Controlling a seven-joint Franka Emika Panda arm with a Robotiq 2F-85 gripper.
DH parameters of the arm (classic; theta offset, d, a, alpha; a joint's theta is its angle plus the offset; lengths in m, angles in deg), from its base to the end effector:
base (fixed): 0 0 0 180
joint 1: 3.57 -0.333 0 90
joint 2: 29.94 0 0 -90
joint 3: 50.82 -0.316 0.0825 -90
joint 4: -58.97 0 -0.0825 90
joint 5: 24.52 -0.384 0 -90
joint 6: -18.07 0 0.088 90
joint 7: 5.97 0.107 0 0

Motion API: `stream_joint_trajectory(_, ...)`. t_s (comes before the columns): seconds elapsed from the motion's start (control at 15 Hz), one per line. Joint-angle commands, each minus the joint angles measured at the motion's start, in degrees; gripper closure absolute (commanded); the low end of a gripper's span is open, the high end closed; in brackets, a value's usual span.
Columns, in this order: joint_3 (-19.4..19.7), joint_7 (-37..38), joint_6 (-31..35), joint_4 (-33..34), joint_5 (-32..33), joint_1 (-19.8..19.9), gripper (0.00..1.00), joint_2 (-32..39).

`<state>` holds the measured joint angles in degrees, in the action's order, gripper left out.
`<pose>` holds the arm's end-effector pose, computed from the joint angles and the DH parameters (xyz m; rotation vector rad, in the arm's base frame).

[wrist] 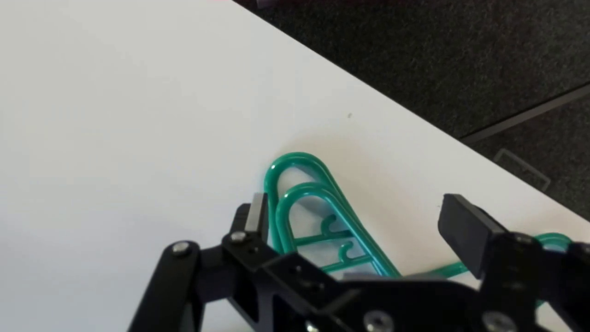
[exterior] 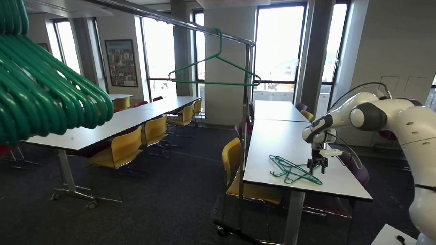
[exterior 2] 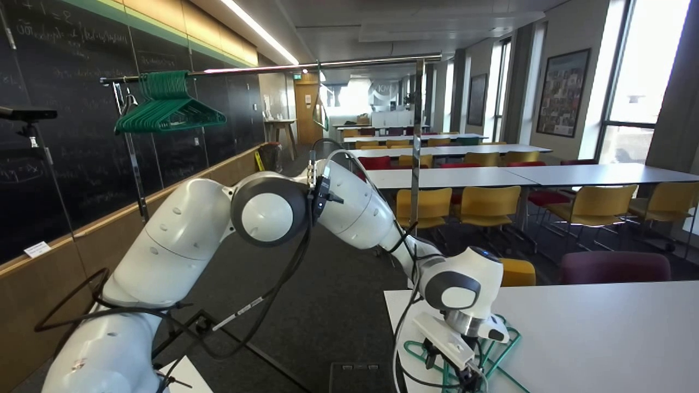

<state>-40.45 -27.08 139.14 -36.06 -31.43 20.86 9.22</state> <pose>0.5506 -0.3624 0.1990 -3.0136 0.4324 0.3066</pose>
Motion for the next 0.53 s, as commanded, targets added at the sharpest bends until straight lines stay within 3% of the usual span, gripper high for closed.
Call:
stream_joint_trajectory(0.0, -0.53, 2.57, -3.6, 5.66, -0.8, 1.94, 0.0, 2.45)
stream_joint_trajectory(0.47, -0.56, 1.89, -4.44, 12.94, 1.77, 1.95, 0.0, 7.26)
